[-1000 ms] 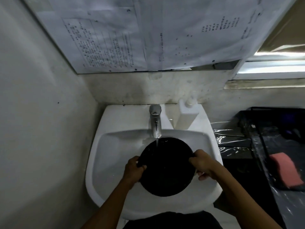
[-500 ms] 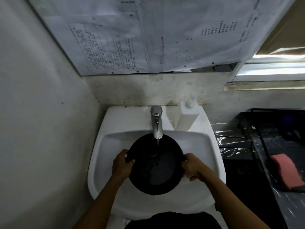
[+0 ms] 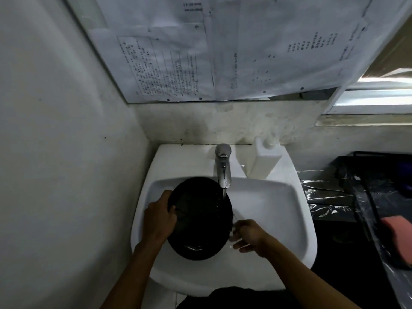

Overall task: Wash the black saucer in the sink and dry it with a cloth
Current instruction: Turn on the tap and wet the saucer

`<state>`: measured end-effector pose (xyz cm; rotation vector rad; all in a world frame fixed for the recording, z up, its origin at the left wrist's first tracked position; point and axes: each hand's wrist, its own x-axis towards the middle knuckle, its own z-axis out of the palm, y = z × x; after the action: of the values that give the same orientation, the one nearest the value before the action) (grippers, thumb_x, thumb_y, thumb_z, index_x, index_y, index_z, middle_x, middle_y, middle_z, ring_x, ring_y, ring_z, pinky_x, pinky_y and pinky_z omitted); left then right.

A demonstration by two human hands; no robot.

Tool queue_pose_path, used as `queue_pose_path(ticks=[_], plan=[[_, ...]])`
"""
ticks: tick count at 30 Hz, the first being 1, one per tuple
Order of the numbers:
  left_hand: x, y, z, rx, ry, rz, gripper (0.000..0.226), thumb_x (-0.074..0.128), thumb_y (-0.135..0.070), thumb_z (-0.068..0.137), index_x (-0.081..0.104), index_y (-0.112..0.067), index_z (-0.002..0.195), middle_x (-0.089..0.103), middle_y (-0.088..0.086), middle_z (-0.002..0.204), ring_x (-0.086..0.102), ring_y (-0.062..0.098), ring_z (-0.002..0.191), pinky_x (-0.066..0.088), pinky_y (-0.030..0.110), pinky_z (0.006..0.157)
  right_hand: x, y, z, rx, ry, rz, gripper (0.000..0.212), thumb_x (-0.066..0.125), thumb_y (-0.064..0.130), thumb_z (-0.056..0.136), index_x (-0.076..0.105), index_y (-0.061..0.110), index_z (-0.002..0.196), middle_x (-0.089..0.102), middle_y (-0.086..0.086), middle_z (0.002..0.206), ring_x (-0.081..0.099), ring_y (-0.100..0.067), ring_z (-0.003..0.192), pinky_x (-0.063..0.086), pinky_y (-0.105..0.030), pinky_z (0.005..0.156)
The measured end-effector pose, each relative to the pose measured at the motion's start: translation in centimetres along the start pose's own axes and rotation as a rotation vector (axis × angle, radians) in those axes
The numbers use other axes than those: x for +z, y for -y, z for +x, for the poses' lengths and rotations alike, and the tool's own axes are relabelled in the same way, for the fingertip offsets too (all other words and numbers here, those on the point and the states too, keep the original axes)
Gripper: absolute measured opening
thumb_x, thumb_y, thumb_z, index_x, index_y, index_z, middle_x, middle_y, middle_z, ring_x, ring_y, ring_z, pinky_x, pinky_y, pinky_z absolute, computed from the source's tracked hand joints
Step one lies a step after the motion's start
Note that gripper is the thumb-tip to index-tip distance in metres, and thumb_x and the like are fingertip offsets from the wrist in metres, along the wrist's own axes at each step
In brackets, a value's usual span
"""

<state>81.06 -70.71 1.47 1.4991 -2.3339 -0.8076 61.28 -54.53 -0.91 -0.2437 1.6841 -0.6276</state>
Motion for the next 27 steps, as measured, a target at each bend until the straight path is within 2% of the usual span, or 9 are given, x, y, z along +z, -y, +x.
queue_pose_path(ticks=[2, 5, 8, 10, 17, 21, 23, 25, 27], plan=[[0.5, 0.0, -0.4, 0.043, -0.015, 0.032, 0.027, 0.044, -0.004, 0.094, 0.06, -0.015, 0.112, 0.057, -0.001, 0.061, 0.054, 0.015, 0.051, 0.049, 0.036, 0.045, -0.5, -0.3, -0.3, 0.005, -0.023, 0.034, 0.026, 0.04, 0.007, 0.097, 0.056, 0.007, 0.117, 0.067, -0.012, 0.089, 0.061, -0.024, 0.067, 0.045, -0.029, 0.063], [1.3, -0.3, -1.3, 0.102, -0.083, 0.059, 0.027, 0.046, -0.004, 0.094, 0.062, -0.013, 0.114, 0.05, -0.011, 0.059, 0.047, 0.009, 0.048, 0.033, 0.025, 0.042, -1.5, -0.9, -0.6, -0.003, -0.066, 0.078, 0.026, 0.042, 0.006, 0.096, 0.058, 0.007, 0.115, 0.067, -0.012, 0.09, 0.062, -0.025, 0.07, 0.045, -0.031, 0.067], [2.2, -0.1, -2.1, 0.118, -0.168, 0.025, 0.031, 0.046, -0.008, 0.096, 0.062, -0.012, 0.121, 0.065, 0.001, 0.076, 0.059, 0.019, 0.06, 0.044, 0.027, 0.051, -2.6, -1.5, -0.9, -0.019, -0.127, 0.103, 0.025, 0.044, 0.003, 0.094, 0.06, 0.007, 0.114, 0.068, -0.014, 0.091, 0.061, -0.024, 0.069, 0.044, -0.029, 0.065], [2.7, 0.1, -2.6, 0.151, -0.228, 0.019, 0.033, 0.045, -0.01, 0.093, 0.064, -0.007, 0.12, 0.068, 0.008, 0.082, 0.063, 0.024, 0.061, 0.047, 0.029, 0.049, -3.3, -1.8, -1.1, -0.024, -0.165, 0.128, 0.026, 0.045, 0.002, 0.094, 0.06, 0.006, 0.114, 0.067, -0.014, 0.088, 0.06, -0.024, 0.066, 0.042, -0.028, 0.063], [3.4, 1.7, -4.0, 0.245, -0.417, 0.076, 0.035, 0.053, 0.006, 0.085, 0.065, -0.004, 0.116, 0.064, 0.011, 0.08, 0.058, 0.024, 0.056, 0.044, 0.03, 0.042, -4.5, -2.2, -2.2, -0.058, -0.253, 0.155, 0.026, 0.05, 0.0, 0.091, 0.06, 0.005, 0.114, 0.067, -0.014, 0.084, 0.058, -0.023, 0.063, 0.039, -0.024, 0.056], [3.2, 1.8, -4.2, 0.22, -0.467, 0.101, 0.033, 0.053, 0.007, 0.085, 0.066, -0.001, 0.114, 0.062, 0.012, 0.077, 0.055, 0.025, 0.053, 0.04, 0.027, 0.042, -4.3, -2.0, -2.3, -0.093, -0.294, 0.152, 0.026, 0.053, 0.0, 0.088, 0.062, 0.006, 0.112, 0.068, -0.015, 0.086, 0.059, -0.023, 0.061, 0.039, -0.025, 0.056], [2.9, 1.6, -4.0, 0.182, -0.448, 0.039, 0.032, 0.05, -0.003, 0.089, 0.064, -0.001, 0.117, 0.065, 0.014, 0.082, 0.059, 0.028, 0.06, 0.044, 0.028, 0.049, -4.2, -1.7, -2.4, -0.138, -0.32, 0.136, 0.027, 0.055, 0.0, 0.086, 0.063, 0.007, 0.111, 0.069, -0.017, 0.092, 0.061, -0.023, 0.063, 0.041, -0.027, 0.057], [2.3, 1.1, -3.8, 0.08, -0.405, -0.108, 0.036, 0.047, -0.012, 0.091, 0.062, -0.002, 0.122, 0.069, 0.017, 0.097, 0.065, 0.034, 0.081, 0.049, 0.032, 0.066, -4.0, -1.2, -2.4, -0.184, -0.341, 0.132, 0.028, 0.056, 0.0, 0.085, 0.064, 0.008, 0.11, 0.07, -0.019, 0.095, 0.063, -0.022, 0.063, 0.043, -0.027, 0.058], [1.8, 0.7, -3.6, -0.043, -0.382, -0.239, 0.036, 0.048, -0.01, 0.093, 0.061, -0.005, 0.126, 0.069, 0.017, 0.108, 0.065, 0.034, 0.095, 0.049, 0.035, 0.078, -4.1, -0.5, -2.5, -0.223, -0.353, 0.131, 0.027, 0.057, 0.001, 0.084, 0.064, 0.008, 0.109, 0.07, -0.019, 0.095, 0.064, -0.021, 0.063, 0.044, -0.027, 0.059]])
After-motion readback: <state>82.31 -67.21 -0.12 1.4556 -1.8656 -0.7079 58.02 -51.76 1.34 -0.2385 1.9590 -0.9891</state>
